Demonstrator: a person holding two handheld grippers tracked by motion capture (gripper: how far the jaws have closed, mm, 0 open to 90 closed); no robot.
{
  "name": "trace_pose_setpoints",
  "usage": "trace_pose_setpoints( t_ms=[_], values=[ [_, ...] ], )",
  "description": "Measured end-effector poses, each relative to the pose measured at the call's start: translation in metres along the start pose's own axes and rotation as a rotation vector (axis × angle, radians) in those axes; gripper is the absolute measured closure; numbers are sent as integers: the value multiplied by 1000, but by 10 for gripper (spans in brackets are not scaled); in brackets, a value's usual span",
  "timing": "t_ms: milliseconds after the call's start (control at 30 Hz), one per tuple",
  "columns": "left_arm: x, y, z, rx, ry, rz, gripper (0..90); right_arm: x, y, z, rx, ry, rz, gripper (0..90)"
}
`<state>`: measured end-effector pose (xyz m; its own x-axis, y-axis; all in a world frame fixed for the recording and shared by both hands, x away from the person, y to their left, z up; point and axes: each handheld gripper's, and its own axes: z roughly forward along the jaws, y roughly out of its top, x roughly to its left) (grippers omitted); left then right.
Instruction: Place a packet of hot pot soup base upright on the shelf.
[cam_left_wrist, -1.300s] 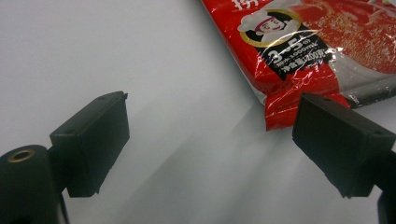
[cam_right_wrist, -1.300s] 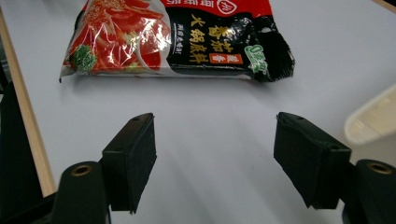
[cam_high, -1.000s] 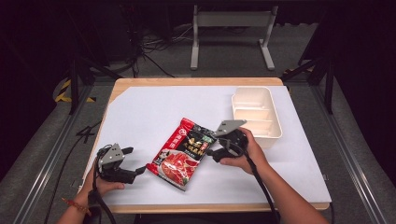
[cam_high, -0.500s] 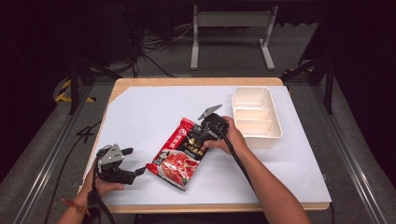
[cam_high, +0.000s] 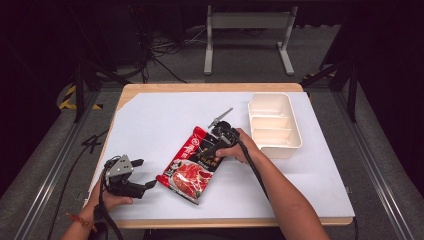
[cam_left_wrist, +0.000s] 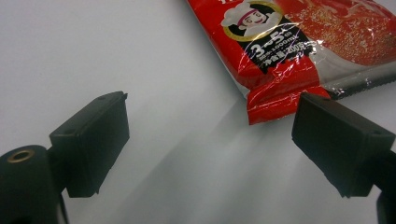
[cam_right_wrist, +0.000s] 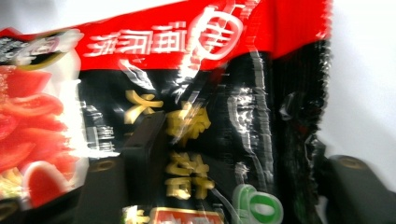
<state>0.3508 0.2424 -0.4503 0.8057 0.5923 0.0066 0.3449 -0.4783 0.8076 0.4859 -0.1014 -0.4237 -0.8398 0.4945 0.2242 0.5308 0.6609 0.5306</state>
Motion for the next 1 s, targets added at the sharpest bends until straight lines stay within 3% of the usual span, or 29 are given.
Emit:
trace_pose_setpoints(
  t_ms=[33, 67, 100, 300, 367, 533, 667, 700, 1000],
  values=[
    [0, 0, 0, 2, -3, -2, 120, 1, 1, 0, 6, -8, -6, 434],
    [0, 0, 1, 5, -5, -2, 120, 2, 2, -2, 9, -16, -12, 528],
    [0, 0, 1, 5, -5, -2, 119, 2, 2, -2, 9, -16, -12, 528],
    [1, 0, 2, 13, -6, -2, 120, -2, 2, -7, -28, -69, -3, 829],
    [1, -1, 2, 13, -8, -2, 121, 0, 4, -8, -27, -89, -24, 868],
    [2, -1, 0, 7, 0, -3, 121, 10, 12, -22, -28, -118, -104, 877],
    [3, -2, -1, -2, -7, -10, 121, 20, 21, -36, -68, -120, -153, 877],
    [3, -2, -2, -7, -10, -17, 121, 28, 27, -44, -95, -118, -186, 878],
    [4, -2, -2, -13, -9, -25, 120, 61, 46, -80, -163, -155, -320, 877]
  ],
)
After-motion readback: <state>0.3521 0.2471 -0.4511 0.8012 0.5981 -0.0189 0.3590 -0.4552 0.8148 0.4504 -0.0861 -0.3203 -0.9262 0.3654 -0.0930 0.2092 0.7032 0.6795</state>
